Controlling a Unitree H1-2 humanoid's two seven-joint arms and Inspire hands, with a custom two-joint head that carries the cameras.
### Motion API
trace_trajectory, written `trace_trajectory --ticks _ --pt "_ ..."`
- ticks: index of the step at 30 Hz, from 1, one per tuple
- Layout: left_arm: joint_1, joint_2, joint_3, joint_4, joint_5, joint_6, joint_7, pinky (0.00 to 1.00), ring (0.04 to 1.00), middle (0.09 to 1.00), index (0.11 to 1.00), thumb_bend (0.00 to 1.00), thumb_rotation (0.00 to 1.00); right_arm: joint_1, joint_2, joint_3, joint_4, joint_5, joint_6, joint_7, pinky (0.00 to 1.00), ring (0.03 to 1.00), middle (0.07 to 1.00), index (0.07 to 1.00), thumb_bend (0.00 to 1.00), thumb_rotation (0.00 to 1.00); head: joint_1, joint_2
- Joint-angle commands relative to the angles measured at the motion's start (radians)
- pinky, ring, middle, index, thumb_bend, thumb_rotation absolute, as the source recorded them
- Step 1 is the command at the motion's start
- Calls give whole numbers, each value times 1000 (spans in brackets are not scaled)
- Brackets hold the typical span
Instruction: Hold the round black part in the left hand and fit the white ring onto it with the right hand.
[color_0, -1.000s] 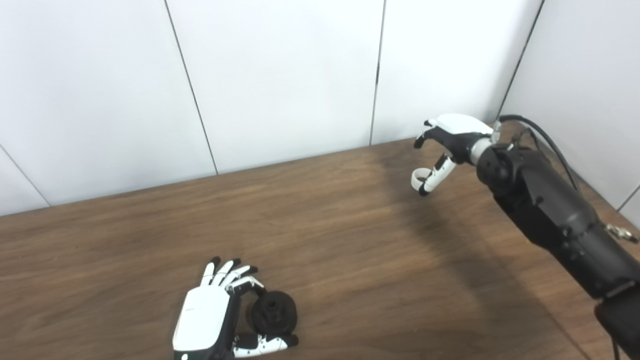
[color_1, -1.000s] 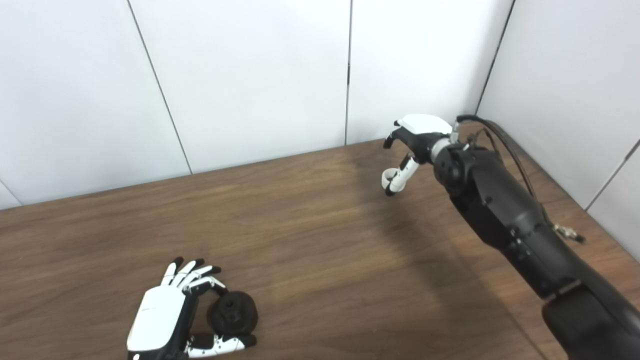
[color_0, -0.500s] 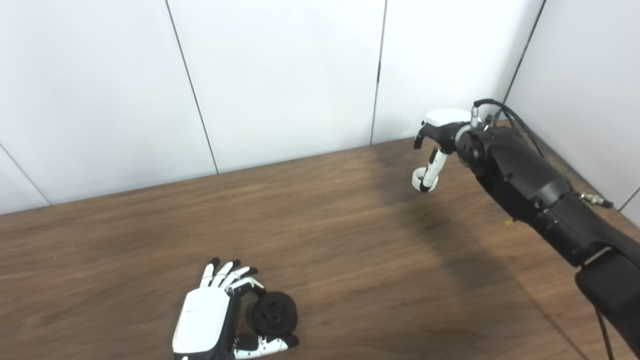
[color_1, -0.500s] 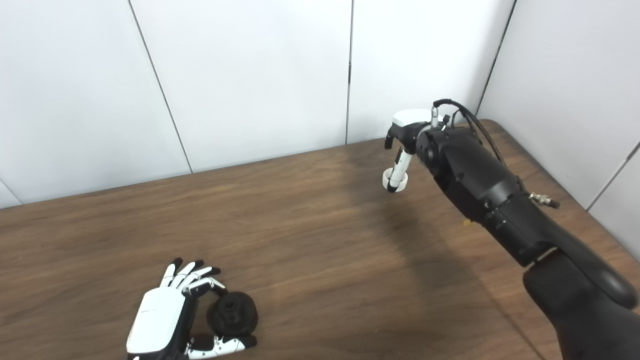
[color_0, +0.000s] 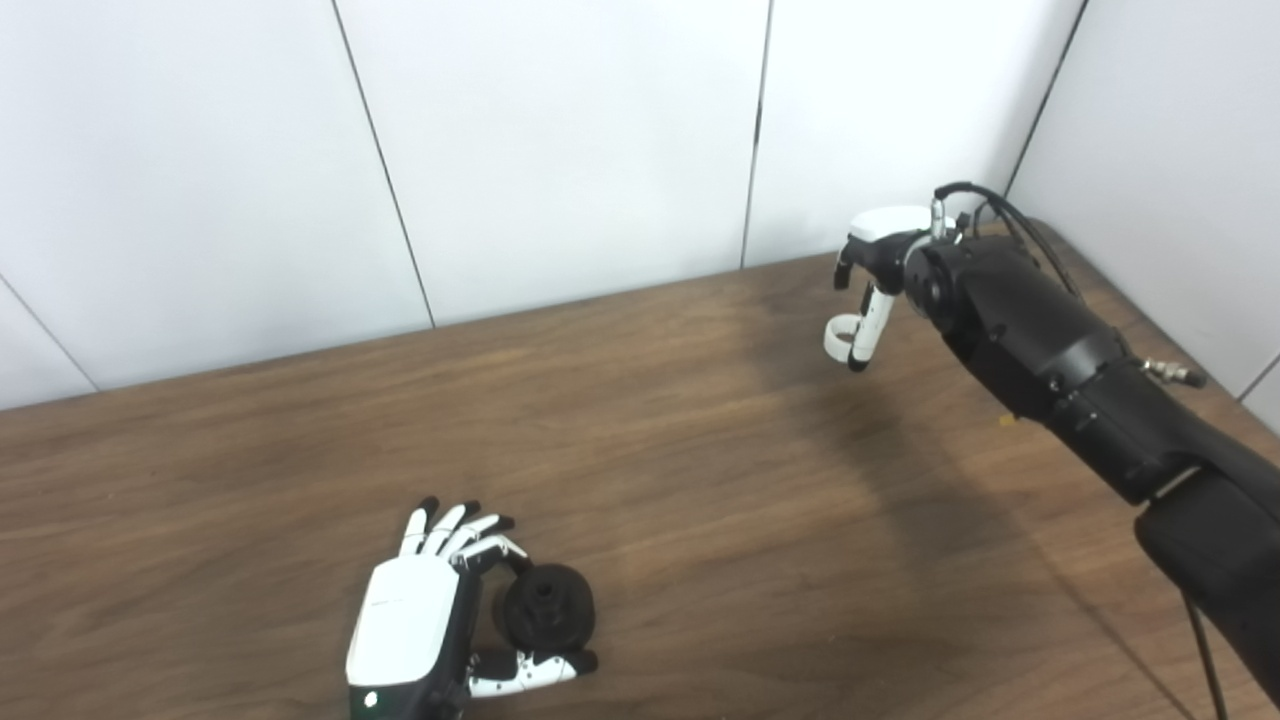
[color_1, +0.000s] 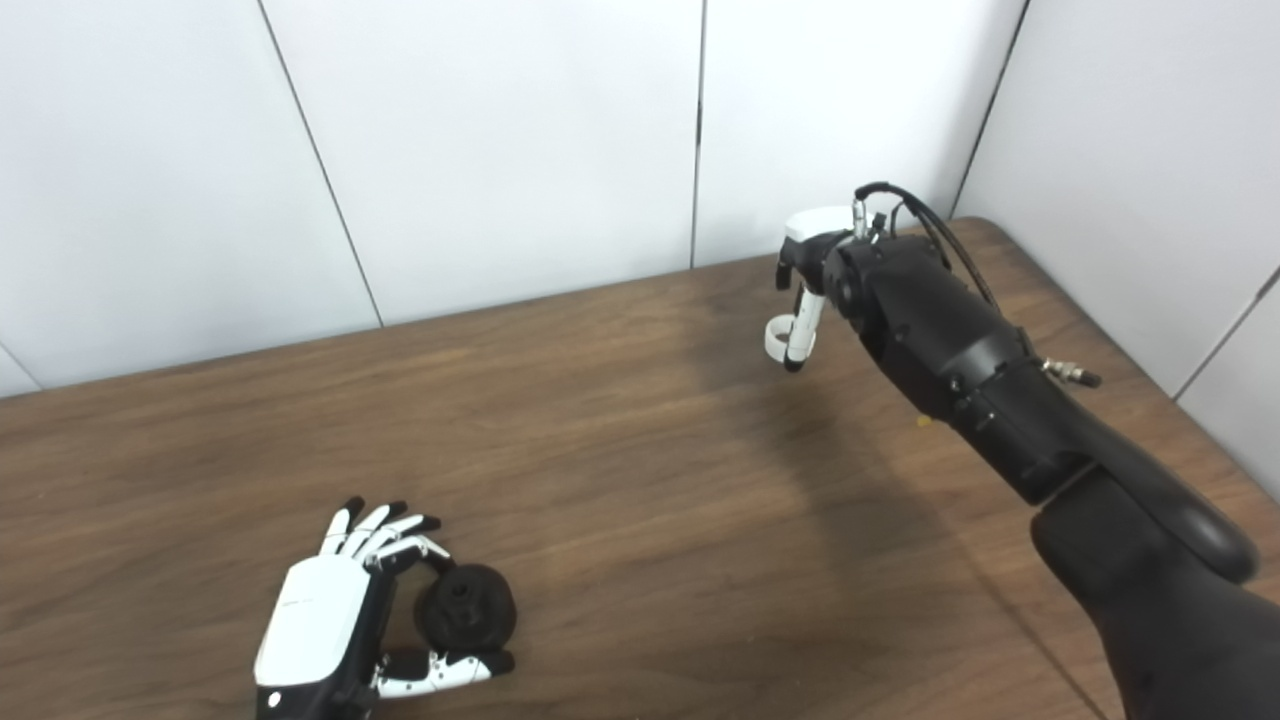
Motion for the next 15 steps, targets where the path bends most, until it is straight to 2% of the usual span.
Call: trace_trajectory --ticks 1,15 --pt "39 4 -6 7 8 1 -1 1000 897 796 484 525 55 -52 -19 -14 -3 -23 -6 -32 1000 1000 1000 768 943 241 2 2" --pt "41 7 -4 -2 9 2 -14 1000 900 797 484 525 55 -21 -15 -19 -1 -20 -4 -74 1000 1000 1000 754 914 255 -8 8"
